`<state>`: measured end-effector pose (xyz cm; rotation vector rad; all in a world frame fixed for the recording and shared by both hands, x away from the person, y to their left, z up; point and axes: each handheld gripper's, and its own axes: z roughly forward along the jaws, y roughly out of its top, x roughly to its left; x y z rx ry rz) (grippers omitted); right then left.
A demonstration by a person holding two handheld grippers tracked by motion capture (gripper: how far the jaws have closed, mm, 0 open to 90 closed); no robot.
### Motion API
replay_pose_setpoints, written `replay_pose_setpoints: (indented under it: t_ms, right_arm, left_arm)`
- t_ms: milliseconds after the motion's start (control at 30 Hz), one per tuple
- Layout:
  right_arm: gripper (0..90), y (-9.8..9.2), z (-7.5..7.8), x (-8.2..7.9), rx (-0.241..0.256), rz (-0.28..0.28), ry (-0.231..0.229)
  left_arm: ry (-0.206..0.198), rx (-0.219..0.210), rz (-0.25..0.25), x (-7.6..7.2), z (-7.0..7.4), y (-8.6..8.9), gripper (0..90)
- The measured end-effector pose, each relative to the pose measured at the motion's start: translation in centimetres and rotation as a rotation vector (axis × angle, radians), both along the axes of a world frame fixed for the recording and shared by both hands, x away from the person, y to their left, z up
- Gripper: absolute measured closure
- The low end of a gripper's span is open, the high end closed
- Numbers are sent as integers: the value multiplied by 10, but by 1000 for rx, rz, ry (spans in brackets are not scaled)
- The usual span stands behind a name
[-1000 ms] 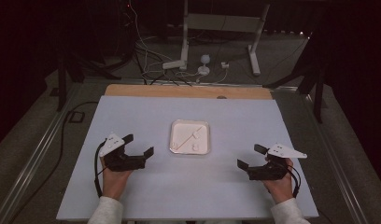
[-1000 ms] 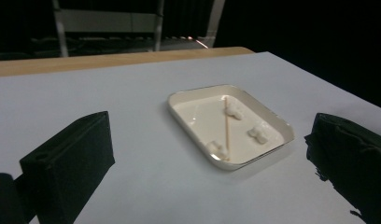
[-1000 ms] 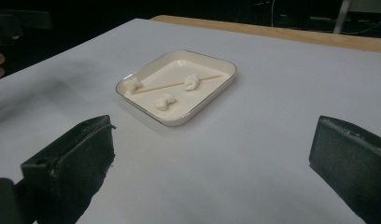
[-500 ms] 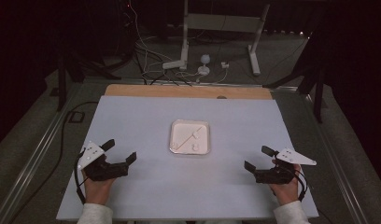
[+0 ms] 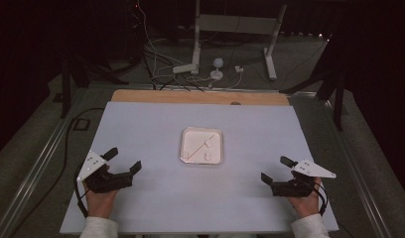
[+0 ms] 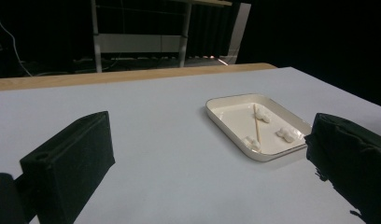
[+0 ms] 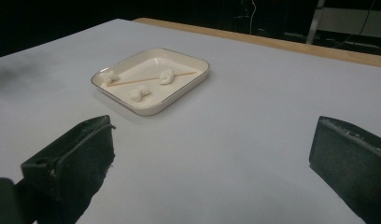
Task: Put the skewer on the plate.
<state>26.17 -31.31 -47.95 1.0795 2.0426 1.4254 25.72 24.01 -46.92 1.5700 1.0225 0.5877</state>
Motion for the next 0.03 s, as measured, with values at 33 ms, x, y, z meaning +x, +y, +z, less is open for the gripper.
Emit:
replay_pose_setpoints:
  t_ms: [33]
  right_arm:
    - [1,0,0,0,-1,0,0]
  left_arm:
    - [2,-2,4,0,0,0,14]
